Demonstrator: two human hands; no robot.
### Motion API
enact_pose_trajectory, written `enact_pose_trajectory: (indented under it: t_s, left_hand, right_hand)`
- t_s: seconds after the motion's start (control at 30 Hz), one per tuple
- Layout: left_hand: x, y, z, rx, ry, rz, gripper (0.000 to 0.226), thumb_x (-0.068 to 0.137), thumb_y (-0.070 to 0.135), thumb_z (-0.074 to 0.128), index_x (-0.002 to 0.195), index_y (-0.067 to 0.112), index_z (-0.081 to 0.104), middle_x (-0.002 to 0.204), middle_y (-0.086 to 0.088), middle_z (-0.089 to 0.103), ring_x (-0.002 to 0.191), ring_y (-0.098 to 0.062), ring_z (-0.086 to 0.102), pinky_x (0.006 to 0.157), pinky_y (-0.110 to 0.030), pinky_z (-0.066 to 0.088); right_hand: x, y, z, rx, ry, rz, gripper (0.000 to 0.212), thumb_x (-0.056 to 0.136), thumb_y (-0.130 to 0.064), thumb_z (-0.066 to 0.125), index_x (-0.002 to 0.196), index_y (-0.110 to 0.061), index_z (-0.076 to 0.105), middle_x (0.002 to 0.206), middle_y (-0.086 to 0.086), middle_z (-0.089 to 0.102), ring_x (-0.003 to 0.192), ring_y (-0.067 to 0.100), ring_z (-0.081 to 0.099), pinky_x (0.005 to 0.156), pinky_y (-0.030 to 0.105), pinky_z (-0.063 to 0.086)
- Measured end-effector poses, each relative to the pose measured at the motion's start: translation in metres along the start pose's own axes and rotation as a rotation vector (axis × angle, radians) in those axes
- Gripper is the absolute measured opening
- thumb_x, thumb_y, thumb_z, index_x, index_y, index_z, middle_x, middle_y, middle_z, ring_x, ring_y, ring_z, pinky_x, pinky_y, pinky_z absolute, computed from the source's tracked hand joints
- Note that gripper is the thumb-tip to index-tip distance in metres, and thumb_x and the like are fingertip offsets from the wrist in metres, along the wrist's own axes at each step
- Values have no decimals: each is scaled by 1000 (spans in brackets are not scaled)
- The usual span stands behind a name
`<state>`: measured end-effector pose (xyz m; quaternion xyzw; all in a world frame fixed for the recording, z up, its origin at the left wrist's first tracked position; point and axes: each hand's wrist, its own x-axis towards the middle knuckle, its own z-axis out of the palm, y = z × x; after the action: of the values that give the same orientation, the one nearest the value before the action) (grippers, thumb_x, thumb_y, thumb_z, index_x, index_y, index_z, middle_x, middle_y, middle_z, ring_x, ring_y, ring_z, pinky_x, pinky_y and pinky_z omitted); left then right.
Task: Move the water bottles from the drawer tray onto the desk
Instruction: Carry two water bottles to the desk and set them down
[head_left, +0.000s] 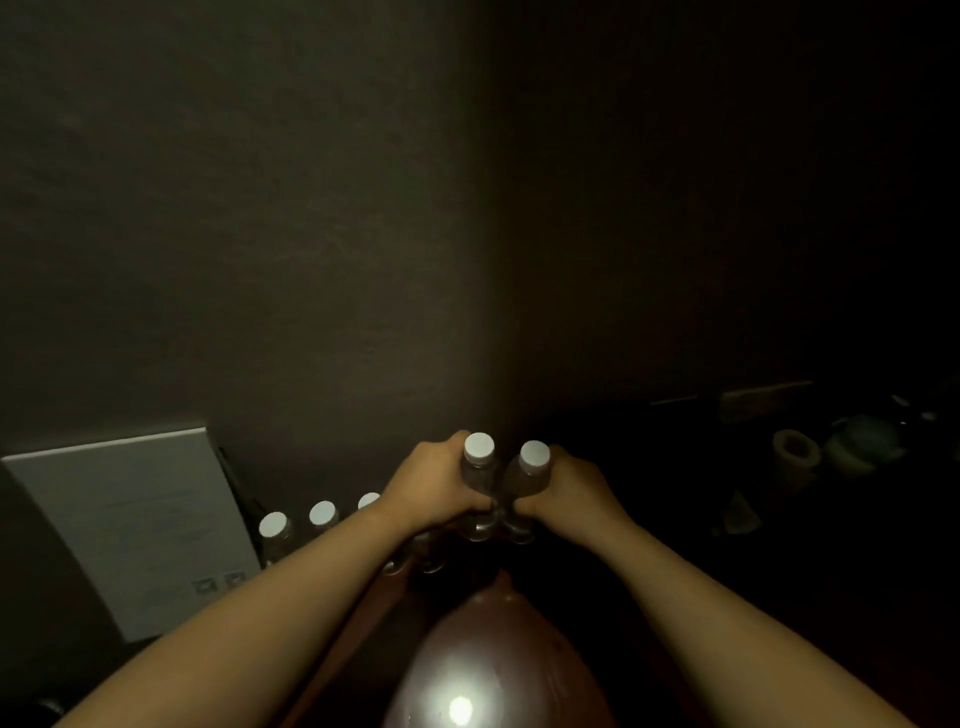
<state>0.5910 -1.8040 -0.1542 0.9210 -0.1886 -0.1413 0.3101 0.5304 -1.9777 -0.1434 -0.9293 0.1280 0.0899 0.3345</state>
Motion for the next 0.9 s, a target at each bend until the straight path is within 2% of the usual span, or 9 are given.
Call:
enact_pose_trajectory:
  t_s: [0.1,0.23,0.4,0.57,0.7,0.9]
  left_hand:
    - [11,-12,11,57,-8,-8,56,51,62,72,97,35,54,91,9,67,85,-12,65,77,-39,57]
    - [21,-28,25,99,-19,9,57,53,62,77,98,33,58,101,10,64,93,-11,62,81,-37,55]
    - [31,-42,35,151,-35,4,50,60,48,83,99,26,61,102,6,65,93,-14,63,79,-37,55]
    - [34,-50,44,228,-32,-15,51,61,50,80,103,29,60,103,8,67,94,-17,65,77,-35,54]
    - [36,-56,51,343,-46,-35,60,60,58,79,108,31,57,106,7,68,98,-20,65,74,-32,51]
    - [38,-61,60,502,-50,-12,64,62,68,74,110,31,52,102,4,70,96,-22,67,71,-32,49]
  right_hand:
    - [11,7,14,28,0,31,26,69,-32,71,93,-22,65,87,-3,69,83,17,68,66,28,54]
    - [20,19,30,106,-15,66,40,66,-29,76,103,-21,64,95,-4,69,89,17,67,66,23,49]
    - [29,29,45,155,-30,96,45,73,-21,77,115,-16,62,111,3,69,103,23,65,77,24,46]
    - [37,34,54,170,-57,102,30,75,-17,76,103,-17,66,92,0,63,86,17,60,71,22,42]
    - [45,39,67,172,-60,127,28,71,-17,75,98,-17,67,92,0,70,88,20,66,69,25,48]
    - [54,47,77,165,-85,147,29,70,-14,75,98,-16,69,92,1,72,89,19,68,62,21,44]
